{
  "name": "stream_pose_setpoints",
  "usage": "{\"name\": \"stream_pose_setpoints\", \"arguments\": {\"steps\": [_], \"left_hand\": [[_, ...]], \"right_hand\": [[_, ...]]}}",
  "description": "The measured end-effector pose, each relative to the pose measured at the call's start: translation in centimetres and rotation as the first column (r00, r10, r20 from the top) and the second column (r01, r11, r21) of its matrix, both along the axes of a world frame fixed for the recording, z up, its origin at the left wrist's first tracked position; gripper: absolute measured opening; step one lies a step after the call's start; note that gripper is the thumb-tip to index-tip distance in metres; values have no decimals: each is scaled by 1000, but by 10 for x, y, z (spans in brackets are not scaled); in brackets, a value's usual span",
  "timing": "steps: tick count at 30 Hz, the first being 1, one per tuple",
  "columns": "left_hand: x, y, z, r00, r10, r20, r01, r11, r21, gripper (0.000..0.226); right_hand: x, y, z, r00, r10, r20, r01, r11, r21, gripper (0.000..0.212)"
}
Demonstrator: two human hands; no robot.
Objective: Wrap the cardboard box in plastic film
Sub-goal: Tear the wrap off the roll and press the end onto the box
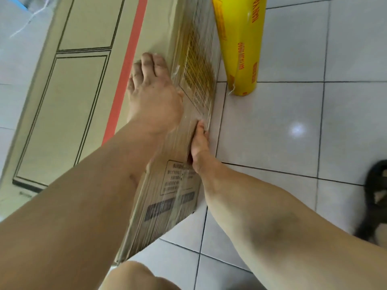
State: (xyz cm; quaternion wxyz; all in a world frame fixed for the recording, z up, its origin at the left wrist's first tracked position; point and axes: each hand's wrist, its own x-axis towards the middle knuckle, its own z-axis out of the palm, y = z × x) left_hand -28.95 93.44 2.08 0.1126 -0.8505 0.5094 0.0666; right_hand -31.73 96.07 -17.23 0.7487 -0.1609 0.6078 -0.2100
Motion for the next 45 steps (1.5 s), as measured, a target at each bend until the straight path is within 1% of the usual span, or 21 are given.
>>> {"name": "stream_pose_setpoints", "arguments": {"steps": [2,4,6,8,10,12,14,18,20,22,24,26,31,36,38,40,42,45], "left_hand": [[-1,2,3,1000,-9,4,9,1000,5,91],[0,12,5,1000,-5,-2,5,1000,15,98],[3,24,3,1000,-12,5,12,1000,13,94],[3,29,3,1000,-17,-7,17,1000,0,89],[0,29,6,1000,-10,-7,10,1000,12,88],[-3,31,9,1000,-7,-10,7,1000,20,90],[-5,44,11,1000,-21,-9,21,999,36,93],[-6,72,10,998,-56,38,54,998,45,89],[-7,75,11,984,-124,129,114,990,79,86],[-8,81,10,939,-257,229,226,962,153,82],[-9,91,8,897,-360,256,294,919,263,79],[-9,95,9,871,-414,265,313,883,351,76],[-11,94,14,818,-485,309,313,826,469,74],[-13,95,16,803,-503,319,287,796,533,74],[-12,100,17,770,-539,341,301,778,551,74],[-9,111,16,745,-568,348,312,759,571,72],[-7,118,16,757,-554,347,299,766,569,71],[-5,124,16,764,-541,352,287,774,565,71]], "right_hand": [[-5,12,4,998,-49,-40,50,998,38,126],[-5,31,7,998,-59,-14,59,997,49,127],[-1,49,9,999,-20,29,19,999,30,131],[3,51,10,999,21,28,-21,1000,12,130],[0,50,13,998,49,33,-50,999,21,130],[-5,52,13,998,30,46,-31,999,34,131],[-11,61,24,999,29,22,-30,999,27,125],[-8,82,34,991,134,29,-131,988,-80,91],[-8,83,32,989,147,16,-145,986,-77,85],[-10,85,35,991,131,7,-130,987,-90,83],[-9,91,42,991,134,-8,-134,982,-136,80],[-3,96,48,989,147,-12,-147,975,-167,80],[-6,97,49,992,125,-25,-128,977,-169,82],[0,98,58,992,129,-14,-129,976,-177,85],[0,99,57,995,98,-20,-100,981,-166,86],[-1,107,53,999,49,-14,-50,992,-118,91],[2,117,53,999,41,-16,-42,996,-73,95],[6,123,55,998,63,-24,-64,996,-64,86]]}}
